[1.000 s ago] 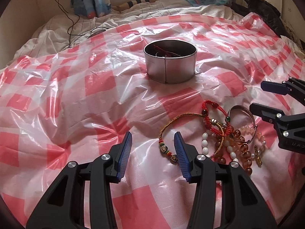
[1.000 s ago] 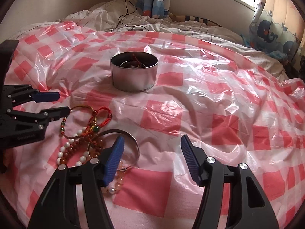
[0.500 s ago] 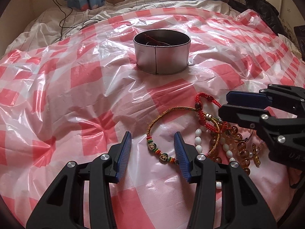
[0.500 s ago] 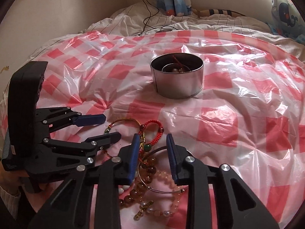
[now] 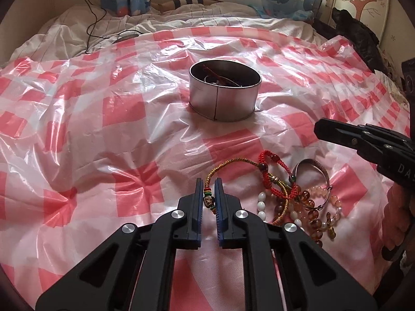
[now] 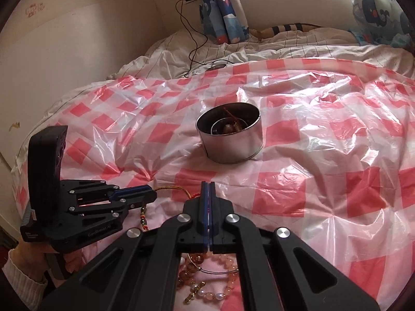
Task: Organize jewelry
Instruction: 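Close the left gripper on the gold beaded bracelet while the right gripper closes on pink beads, then lift the gold beaded bracelet with the left gripper while the right gripper grasps the red cord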
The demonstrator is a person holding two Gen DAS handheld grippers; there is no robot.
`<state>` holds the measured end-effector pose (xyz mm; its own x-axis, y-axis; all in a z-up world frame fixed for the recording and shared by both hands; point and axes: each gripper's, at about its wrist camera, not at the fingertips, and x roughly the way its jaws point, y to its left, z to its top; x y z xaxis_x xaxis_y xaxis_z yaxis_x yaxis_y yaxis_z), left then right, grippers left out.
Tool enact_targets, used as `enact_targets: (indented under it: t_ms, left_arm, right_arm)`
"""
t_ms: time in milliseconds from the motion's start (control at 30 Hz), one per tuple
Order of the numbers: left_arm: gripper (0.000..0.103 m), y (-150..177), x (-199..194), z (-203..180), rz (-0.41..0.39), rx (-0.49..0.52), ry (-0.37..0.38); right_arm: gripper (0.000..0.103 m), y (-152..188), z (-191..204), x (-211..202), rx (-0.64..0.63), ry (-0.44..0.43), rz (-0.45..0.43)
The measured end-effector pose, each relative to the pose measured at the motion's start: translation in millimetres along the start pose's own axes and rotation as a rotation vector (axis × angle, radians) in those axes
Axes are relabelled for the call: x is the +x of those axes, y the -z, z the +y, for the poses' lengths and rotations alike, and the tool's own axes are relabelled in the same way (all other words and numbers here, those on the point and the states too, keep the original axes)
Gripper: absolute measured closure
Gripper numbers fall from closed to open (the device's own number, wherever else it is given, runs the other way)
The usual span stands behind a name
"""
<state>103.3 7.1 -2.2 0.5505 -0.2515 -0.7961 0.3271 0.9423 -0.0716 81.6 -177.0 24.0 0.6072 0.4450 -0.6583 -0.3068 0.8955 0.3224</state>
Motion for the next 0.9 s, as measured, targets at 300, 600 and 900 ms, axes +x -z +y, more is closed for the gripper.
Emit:
enact_targets:
  t_ms: [300, 600, 900]
  left_arm:
    - [0.095, 4.3, 9.1, -4.3, 0.042, 0.035, -0.037]
    - [0.095, 7.5, 15.5, -9.3, 0.066, 0.049, -0.027]
    - [0.095, 6.8, 14.9, -7.0, 0.062, 0.043, -0.034]
  right_arm:
    - [0.05, 10.9, 9.1, 25.2, 0.02, -0.054, 0.1]
    - [0.096, 20.6, 18.7, 40.7, -0.05, -0.035, 0.159]
    - [0.103, 3.5, -3.1, 8.3, 0.072, -0.127, 0.02]
